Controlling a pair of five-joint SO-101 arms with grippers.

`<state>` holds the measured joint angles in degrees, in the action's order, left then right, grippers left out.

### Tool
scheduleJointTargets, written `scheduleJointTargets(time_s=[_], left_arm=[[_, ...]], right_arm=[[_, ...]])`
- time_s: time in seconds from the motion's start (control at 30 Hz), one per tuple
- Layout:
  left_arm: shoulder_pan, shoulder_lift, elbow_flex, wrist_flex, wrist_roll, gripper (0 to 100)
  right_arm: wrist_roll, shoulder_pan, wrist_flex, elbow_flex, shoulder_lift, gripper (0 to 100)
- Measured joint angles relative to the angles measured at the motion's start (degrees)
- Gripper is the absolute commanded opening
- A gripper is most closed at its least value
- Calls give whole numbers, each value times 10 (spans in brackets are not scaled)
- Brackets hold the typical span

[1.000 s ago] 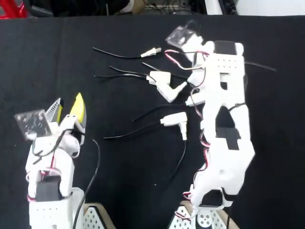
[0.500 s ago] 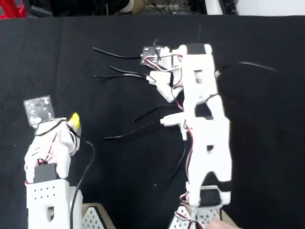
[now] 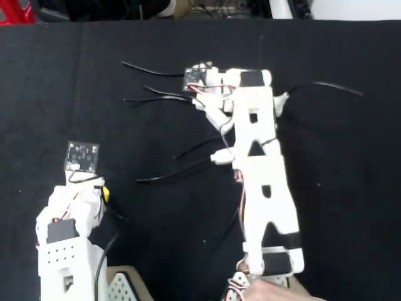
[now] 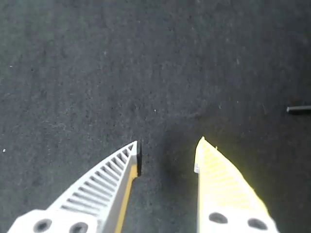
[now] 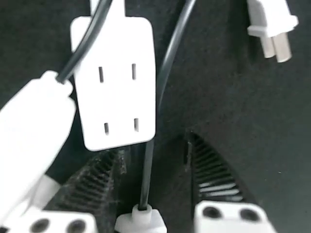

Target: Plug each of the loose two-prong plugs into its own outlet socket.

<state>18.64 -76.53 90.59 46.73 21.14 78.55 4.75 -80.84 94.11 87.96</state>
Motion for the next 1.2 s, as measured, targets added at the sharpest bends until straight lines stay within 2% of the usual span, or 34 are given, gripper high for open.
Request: scheduleJointTargets(time_s=[0.2,0.37,0.5,0.53,0.8,1.2], left_arm=[[0,0,0,0,6,195],[0,0,4,0,6,195],[0,0,4,-8,6,195],[0,0,4,-9,6,195],[0,0,15,-33,6,195],[1,1,19,-59,6,195]], right_arm=[[-3,0,7,13,20,162],[-3,0,-43,14,-11,155],[-4,0,-77,3,-35,38],[-4,0,-86,4,-41,34],[-4,-1,-178,4,-113,40],[-49,-9,-181,4,-162,43]])
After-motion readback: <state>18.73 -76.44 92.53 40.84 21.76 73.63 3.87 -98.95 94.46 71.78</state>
